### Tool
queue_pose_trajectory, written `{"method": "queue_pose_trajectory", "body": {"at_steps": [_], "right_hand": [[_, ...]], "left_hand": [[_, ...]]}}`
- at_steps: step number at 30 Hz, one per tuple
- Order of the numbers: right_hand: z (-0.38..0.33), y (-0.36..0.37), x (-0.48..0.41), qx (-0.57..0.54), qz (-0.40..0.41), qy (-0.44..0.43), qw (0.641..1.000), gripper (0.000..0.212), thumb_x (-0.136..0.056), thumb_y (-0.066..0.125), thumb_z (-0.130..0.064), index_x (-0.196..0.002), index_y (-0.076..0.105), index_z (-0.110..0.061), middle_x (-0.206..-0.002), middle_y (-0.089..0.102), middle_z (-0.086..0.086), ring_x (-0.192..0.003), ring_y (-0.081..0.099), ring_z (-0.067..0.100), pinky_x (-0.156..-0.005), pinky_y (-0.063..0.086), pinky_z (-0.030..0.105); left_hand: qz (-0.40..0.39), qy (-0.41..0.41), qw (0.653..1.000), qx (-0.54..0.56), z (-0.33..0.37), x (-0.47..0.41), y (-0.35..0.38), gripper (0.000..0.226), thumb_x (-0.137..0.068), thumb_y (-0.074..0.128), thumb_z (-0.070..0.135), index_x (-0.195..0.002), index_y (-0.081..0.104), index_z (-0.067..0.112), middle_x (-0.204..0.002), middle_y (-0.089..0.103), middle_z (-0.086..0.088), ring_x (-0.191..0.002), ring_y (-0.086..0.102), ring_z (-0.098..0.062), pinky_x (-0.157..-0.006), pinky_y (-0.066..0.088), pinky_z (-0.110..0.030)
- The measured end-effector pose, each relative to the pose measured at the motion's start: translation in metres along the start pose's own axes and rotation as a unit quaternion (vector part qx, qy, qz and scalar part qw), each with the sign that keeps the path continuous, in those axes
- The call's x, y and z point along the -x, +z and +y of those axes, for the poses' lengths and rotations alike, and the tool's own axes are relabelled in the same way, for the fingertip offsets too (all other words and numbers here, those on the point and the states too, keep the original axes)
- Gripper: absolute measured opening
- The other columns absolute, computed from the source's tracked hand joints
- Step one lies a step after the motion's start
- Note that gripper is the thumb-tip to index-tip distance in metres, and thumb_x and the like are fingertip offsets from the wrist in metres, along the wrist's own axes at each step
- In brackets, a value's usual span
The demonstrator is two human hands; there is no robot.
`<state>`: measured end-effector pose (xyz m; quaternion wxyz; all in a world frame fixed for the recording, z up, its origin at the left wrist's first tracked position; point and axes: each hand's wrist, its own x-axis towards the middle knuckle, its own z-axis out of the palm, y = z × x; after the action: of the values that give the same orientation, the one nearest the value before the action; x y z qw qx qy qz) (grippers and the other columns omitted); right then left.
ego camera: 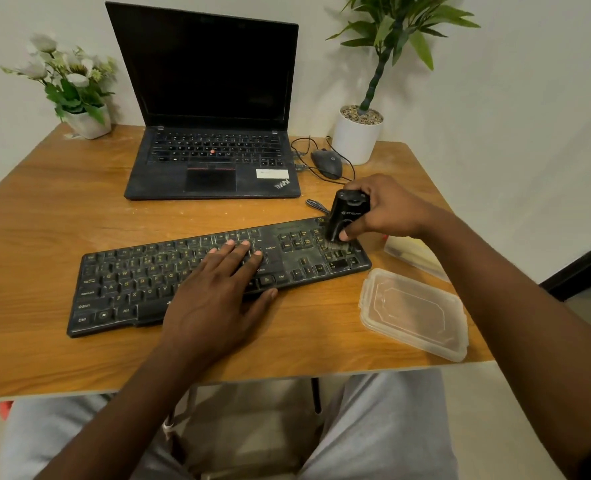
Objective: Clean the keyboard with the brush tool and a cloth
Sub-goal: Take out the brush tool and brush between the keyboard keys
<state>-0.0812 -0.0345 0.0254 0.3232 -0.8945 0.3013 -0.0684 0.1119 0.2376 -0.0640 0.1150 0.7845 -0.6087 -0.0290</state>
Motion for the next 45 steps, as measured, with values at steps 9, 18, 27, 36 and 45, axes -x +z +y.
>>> {"method": "queue_pose_trajectory", "body": {"at_steps": [9,18,27,36,45], "right_hand": [[-0.015,0.017,-0.019,0.036,0.043,-0.017,0.998,0.04,-0.067,0.098,-0.015,-0.097,0.072,-0.019,-0.092,0.075,-0.005,-0.086,0.071,0.012,-0.071,0.052,0.03],[-0.009,-0.003,0.005,-0.011,-0.111,-0.007,0.994,0.036,-0.072,0.096,-0.006,-0.102,0.076,-0.008,-0.095,0.08,0.006,-0.087,0.078,0.022,-0.068,0.059,0.029],[-0.018,0.012,-0.02,0.05,0.027,-0.03,0.998,0.038,-0.07,0.097,-0.014,-0.098,0.072,-0.017,-0.092,0.074,-0.003,-0.086,0.071,0.015,-0.068,0.047,0.028],[-0.017,0.007,-0.008,0.037,-0.033,-0.023,0.999,0.04,-0.07,0.098,-0.013,-0.101,0.073,-0.014,-0.093,0.077,0.0,-0.086,0.073,0.016,-0.072,0.053,0.032],[0.006,-0.015,0.019,0.01,-0.1,0.0,0.995,0.034,-0.072,0.096,-0.009,-0.099,0.076,-0.015,-0.095,0.078,0.006,-0.09,0.074,0.026,-0.077,0.056,0.043]], "left_hand": [[-0.001,-0.005,1.0,-0.005,0.002,0.0,-0.002,0.085,-0.096,0.017,0.08,-0.167,0.02,0.033,-0.176,0.017,0.004,-0.163,0.011,-0.017,-0.124,0.003,-0.033],[0.001,-0.005,1.0,0.001,0.001,0.0,0.0,0.085,-0.096,0.017,0.081,-0.167,0.021,0.034,-0.176,0.017,0.004,-0.163,0.01,-0.017,-0.126,0.008,-0.036],[0.005,-0.001,1.0,0.001,0.001,0.0,-0.001,0.083,-0.098,0.02,0.079,-0.167,0.021,0.033,-0.176,0.018,0.004,-0.163,0.01,-0.016,-0.125,0.005,-0.034],[0.001,-0.006,1.0,-0.004,0.002,0.0,-0.002,0.084,-0.096,0.018,0.08,-0.167,0.019,0.034,-0.176,0.016,0.004,-0.162,0.011,-0.017,-0.124,0.003,-0.034],[-0.002,-0.006,1.0,0.004,0.0,0.0,0.0,0.085,-0.096,0.017,0.081,-0.167,0.019,0.034,-0.176,0.016,0.005,-0.163,0.01,-0.016,-0.126,0.006,-0.035]]}}
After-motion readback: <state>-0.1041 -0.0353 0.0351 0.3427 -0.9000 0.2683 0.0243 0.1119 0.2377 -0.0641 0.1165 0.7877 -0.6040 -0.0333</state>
